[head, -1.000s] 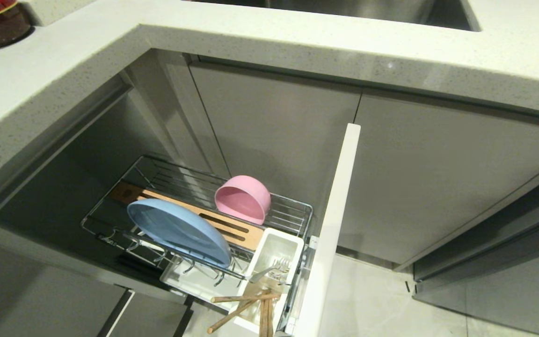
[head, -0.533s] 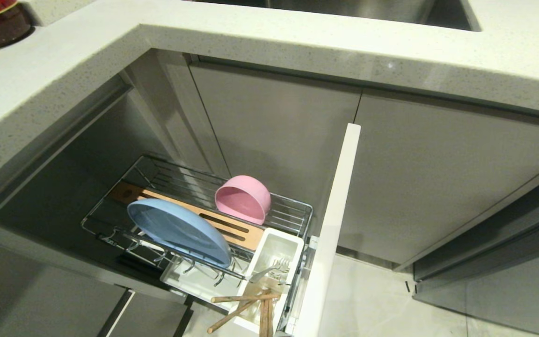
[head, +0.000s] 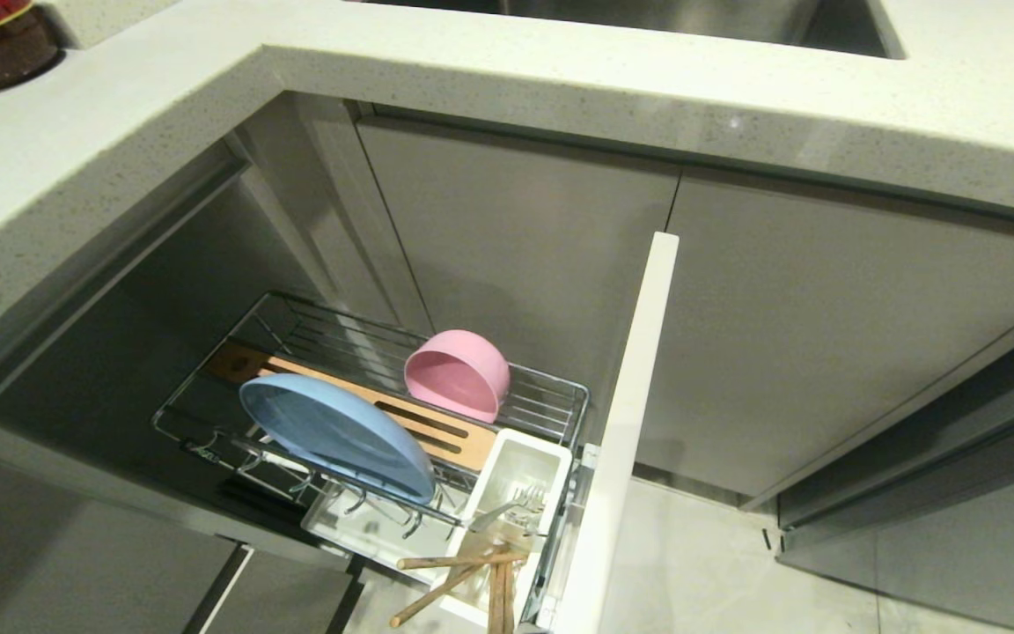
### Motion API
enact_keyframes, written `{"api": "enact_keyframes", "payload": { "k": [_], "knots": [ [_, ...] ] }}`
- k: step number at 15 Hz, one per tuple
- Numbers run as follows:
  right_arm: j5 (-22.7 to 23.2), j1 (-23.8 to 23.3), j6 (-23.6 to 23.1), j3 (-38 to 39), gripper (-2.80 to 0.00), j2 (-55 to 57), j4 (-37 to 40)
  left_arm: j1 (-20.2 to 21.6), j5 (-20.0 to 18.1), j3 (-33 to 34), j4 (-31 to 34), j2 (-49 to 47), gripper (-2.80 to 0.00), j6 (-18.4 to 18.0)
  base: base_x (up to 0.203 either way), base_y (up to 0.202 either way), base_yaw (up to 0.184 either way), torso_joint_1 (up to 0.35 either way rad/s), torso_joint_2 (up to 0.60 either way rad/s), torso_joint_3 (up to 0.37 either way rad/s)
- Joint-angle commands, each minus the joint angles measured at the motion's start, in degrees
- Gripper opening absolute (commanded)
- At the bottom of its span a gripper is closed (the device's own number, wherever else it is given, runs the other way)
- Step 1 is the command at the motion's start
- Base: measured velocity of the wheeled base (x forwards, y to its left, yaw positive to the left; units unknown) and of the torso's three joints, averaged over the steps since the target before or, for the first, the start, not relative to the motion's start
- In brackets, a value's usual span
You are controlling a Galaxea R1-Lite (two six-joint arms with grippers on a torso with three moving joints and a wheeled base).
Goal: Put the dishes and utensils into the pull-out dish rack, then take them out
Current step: Take the plate out of the cupboard
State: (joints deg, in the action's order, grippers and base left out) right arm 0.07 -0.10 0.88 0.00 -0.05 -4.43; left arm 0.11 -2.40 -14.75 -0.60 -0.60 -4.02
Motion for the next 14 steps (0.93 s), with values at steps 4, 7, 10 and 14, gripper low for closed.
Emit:
{"api": "enact_keyframes", "payload": {
  "k": [4,7,10,14],
  "knots": [
    [0.01,0.01,0.00,1.49,-2.80,-0.04,-0.05,1.17,0.66,-28.91,3.19,-17.05,-2.80,-1.27,0.000,0.000,0.000,0.000,0.00,0.000],
    [0.01,0.01,0.00,1.49,-2.80,-0.04,-0.05,2.88,2.04,-43.29,1.55,-29.70,-2.80,-3.27,0.000,0.000,0.000,0.000,0.00,0.000],
    [0.01,0.01,0.00,1.49,-2.80,-0.04,-0.05,4.15,6.67,-57.05,0.22,-41.81,-2.80,-0.20,0.000,0.000,0.000,0.000,0.00,0.000],
    [0.01,0.01,0.00,1.49,-2.80,-0.04,-0.05,-3.35,10.32,-60.46,4.06,-48.23,-2.80,15.78,0.000,0.000,0.000,0.000,0.00,0.000]
  ]
}}
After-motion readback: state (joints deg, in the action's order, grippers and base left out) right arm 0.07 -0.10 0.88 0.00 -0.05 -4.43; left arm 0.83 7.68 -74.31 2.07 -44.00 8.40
